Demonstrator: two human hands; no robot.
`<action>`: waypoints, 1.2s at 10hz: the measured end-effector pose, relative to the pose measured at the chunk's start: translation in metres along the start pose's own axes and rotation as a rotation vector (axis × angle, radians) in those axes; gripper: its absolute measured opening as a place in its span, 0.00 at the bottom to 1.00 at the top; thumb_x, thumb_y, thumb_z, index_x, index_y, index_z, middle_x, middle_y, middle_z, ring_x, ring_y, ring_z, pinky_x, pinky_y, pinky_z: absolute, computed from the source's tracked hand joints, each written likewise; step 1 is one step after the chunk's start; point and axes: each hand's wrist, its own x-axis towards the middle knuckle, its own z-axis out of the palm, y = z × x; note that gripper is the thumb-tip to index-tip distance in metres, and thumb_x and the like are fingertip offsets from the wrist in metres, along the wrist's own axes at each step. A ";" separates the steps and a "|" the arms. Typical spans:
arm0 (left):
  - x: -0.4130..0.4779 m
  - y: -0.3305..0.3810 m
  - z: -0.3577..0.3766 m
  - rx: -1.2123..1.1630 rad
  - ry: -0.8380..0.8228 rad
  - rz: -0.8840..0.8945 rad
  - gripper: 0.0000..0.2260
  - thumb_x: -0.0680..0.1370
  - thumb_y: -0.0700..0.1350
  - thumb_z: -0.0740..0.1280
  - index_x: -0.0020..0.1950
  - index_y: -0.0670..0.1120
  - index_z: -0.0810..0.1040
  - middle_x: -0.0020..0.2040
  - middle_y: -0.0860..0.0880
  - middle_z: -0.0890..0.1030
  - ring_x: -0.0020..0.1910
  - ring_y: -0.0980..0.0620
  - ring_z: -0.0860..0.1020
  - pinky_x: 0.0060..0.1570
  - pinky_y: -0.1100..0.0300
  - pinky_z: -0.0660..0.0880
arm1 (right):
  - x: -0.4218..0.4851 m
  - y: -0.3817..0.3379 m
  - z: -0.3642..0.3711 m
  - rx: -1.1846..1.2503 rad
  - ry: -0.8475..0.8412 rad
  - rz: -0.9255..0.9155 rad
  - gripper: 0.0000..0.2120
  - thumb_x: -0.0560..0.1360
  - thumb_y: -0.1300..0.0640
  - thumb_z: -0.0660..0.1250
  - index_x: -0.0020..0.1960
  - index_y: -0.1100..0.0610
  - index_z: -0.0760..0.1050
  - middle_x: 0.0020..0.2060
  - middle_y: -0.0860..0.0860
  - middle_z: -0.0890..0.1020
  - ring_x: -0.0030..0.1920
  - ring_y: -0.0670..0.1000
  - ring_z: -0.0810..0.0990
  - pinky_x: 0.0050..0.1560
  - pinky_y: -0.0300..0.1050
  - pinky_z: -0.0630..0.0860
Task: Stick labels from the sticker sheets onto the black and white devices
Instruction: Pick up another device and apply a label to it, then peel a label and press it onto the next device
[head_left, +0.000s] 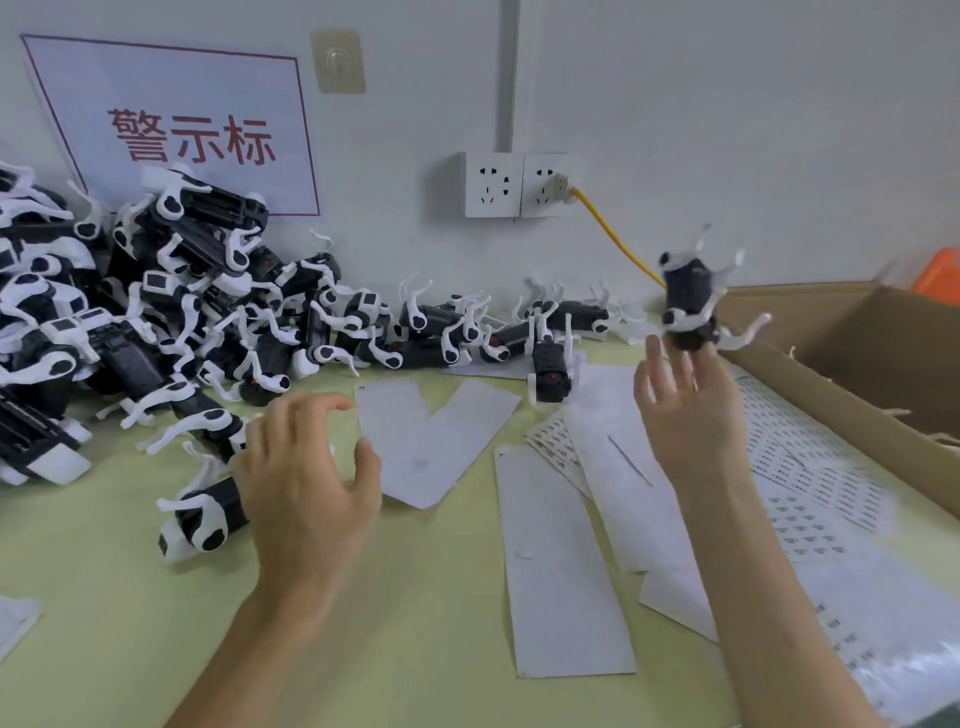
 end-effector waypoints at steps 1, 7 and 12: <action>0.002 -0.009 0.003 0.154 -0.126 -0.123 0.20 0.73 0.40 0.73 0.64 0.43 0.75 0.54 0.44 0.80 0.55 0.39 0.75 0.54 0.44 0.66 | -0.003 -0.007 -0.001 -0.213 0.110 -0.103 0.22 0.88 0.51 0.49 0.81 0.53 0.59 0.75 0.48 0.71 0.55 0.79 0.78 0.68 0.46 0.75; -0.021 0.018 0.008 -0.360 -0.199 0.381 0.10 0.82 0.41 0.57 0.52 0.45 0.78 0.44 0.58 0.78 0.42 0.52 0.73 0.42 0.55 0.72 | -0.035 0.096 -0.009 -1.445 -0.457 0.756 0.27 0.83 0.35 0.50 0.74 0.51 0.67 0.57 0.58 0.85 0.39 0.62 0.84 0.38 0.47 0.81; -0.028 0.026 0.007 -0.601 -0.584 0.318 0.17 0.80 0.50 0.64 0.69 0.51 0.75 0.74 0.58 0.69 0.75 0.53 0.69 0.70 0.63 0.66 | -0.030 0.097 -0.012 -1.183 -0.321 0.176 0.09 0.77 0.56 0.70 0.56 0.57 0.81 0.44 0.52 0.85 0.41 0.51 0.83 0.46 0.42 0.81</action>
